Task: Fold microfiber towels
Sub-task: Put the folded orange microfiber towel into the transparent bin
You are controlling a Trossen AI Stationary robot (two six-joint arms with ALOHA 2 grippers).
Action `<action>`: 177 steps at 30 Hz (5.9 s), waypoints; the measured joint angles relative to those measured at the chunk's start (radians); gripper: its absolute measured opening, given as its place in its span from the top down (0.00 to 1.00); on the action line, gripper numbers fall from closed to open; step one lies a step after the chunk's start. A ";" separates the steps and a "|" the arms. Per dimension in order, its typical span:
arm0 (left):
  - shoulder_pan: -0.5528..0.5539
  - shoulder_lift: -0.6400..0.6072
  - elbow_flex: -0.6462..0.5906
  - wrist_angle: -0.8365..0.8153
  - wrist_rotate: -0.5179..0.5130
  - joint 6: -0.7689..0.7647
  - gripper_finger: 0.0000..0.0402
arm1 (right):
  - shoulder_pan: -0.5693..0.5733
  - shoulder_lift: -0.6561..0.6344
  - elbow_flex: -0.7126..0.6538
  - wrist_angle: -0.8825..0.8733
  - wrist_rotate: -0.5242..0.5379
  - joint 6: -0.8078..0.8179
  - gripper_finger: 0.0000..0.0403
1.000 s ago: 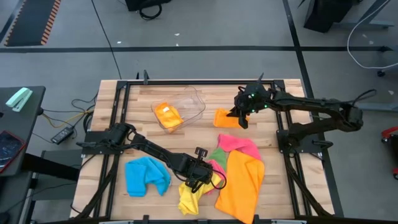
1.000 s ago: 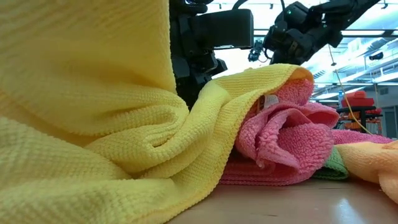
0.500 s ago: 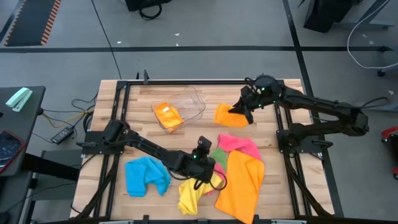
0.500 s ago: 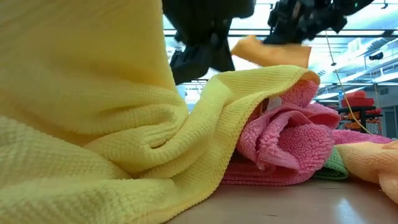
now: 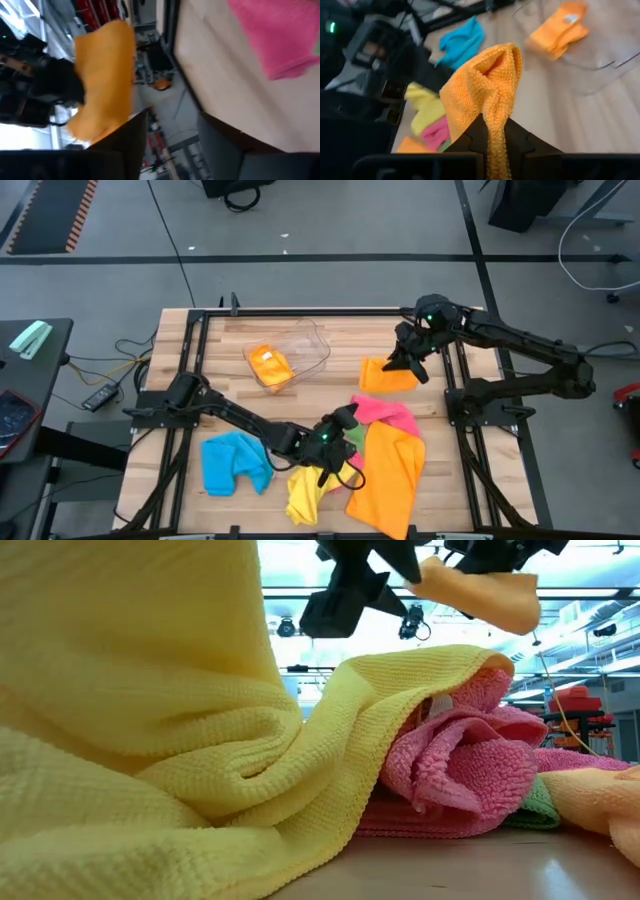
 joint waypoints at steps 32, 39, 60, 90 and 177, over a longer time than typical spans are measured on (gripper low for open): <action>0.020 0.000 0.000 0.284 0.045 0.217 0.46 | 0.015 0.026 -0.001 -0.067 -0.074 -0.049 0.90; -0.016 -0.115 0.000 0.118 0.218 -0.064 0.56 | 0.015 0.026 -0.001 -0.073 -0.044 -0.053 0.90; 0.040 -0.288 0.000 -0.732 0.400 -0.951 0.68 | 0.024 0.196 -0.002 0.207 0.088 0.027 0.90; 0.038 -0.416 -0.424 -0.635 0.517 -1.129 0.80 | 0.059 0.496 -0.002 0.605 0.044 0.122 0.90; 0.260 -0.836 -0.547 -0.198 0.712 -1.283 0.29 | 0.551 0.543 -0.006 1.125 1.083 -0.379 0.91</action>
